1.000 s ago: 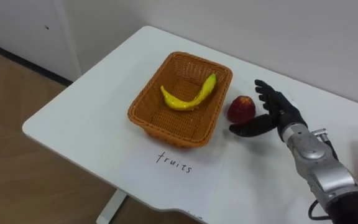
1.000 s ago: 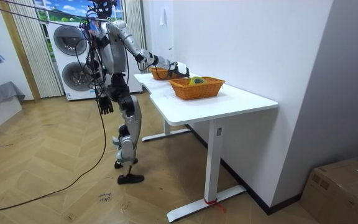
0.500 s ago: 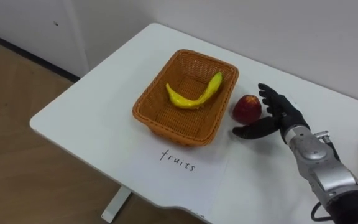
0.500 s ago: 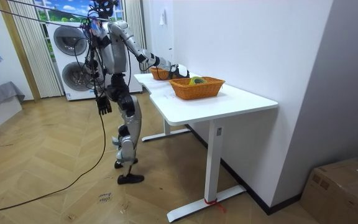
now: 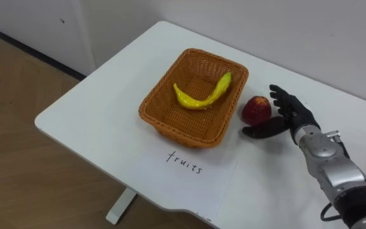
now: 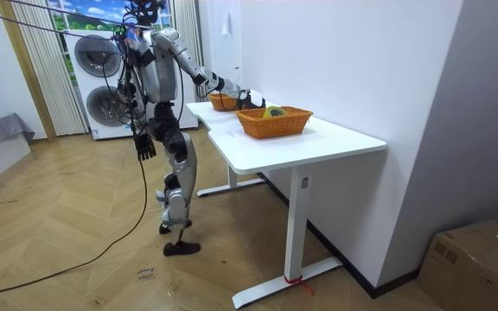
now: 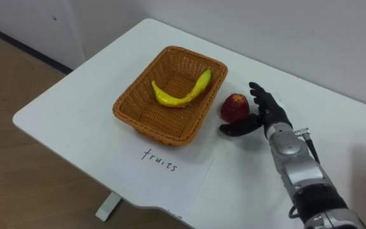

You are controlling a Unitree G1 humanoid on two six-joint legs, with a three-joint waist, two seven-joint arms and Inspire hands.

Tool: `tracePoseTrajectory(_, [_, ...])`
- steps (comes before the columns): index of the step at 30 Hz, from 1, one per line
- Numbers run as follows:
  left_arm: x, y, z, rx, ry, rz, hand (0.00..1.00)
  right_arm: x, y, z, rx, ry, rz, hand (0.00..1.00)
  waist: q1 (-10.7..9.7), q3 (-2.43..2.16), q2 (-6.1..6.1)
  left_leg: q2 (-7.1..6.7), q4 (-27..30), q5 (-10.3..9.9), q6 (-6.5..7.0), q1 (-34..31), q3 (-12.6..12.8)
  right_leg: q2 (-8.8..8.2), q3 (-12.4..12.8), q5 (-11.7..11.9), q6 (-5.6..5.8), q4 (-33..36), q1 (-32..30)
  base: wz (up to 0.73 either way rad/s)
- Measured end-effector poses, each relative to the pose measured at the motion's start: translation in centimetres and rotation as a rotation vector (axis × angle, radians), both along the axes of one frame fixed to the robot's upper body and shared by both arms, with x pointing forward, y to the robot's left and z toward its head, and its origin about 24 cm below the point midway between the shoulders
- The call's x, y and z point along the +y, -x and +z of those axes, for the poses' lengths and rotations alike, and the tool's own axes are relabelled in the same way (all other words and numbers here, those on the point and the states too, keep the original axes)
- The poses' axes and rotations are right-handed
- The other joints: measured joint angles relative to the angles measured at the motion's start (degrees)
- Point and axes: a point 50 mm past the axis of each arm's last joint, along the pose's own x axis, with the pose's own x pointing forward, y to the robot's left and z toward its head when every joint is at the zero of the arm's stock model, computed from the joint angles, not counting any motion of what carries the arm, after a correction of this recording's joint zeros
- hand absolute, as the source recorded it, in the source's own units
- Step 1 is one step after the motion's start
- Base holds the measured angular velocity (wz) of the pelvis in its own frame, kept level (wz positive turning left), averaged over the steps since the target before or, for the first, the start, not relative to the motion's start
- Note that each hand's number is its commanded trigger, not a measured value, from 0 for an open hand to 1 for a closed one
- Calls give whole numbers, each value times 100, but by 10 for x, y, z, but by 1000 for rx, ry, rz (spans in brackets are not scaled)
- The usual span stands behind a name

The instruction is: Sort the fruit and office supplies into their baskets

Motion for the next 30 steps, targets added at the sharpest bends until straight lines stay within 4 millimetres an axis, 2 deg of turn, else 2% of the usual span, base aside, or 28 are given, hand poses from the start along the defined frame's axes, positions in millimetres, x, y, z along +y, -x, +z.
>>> tracePoseTrajectory(10, [0,1,0,3,-1,0,0,-1,-6,5,-7,-4,-8,0,15,15,22,0,-7,2,-4,-18,-24,3,-34,0,0,-3,-7,2])
tracePoseTrajectory(22, [0,0,0,-4,-3,-3,0,-6,-5,-1,9,-7,2,0,106,20,29,3,-5,3,-6,2,-18,4,-18,0,0,-1,0,0])
tracePoseTrajectory(26, [1,4,0,4,-3,-2,0,-8,-3,-4,26,0,6,0,176,19,4,6,-6,5,-10,-9,-19,2,-32,-3,-4,4,-14,0])
tracePoseTrajectory(29, [3,5,1,6,1,-2,0,-9,-2,-6,44,3,13,0,202,-13,-71,6,0,8,-15,-53,-20,5,-35,-4,-6,2,-47,0])
tracePoseTrajectory(30, [4,5,1,6,0,-2,0,-9,-2,-7,50,1,16,0,226,-11,-90,5,3,8,-15,-53,-20,5,-36,-3,-6,2,-46,0])
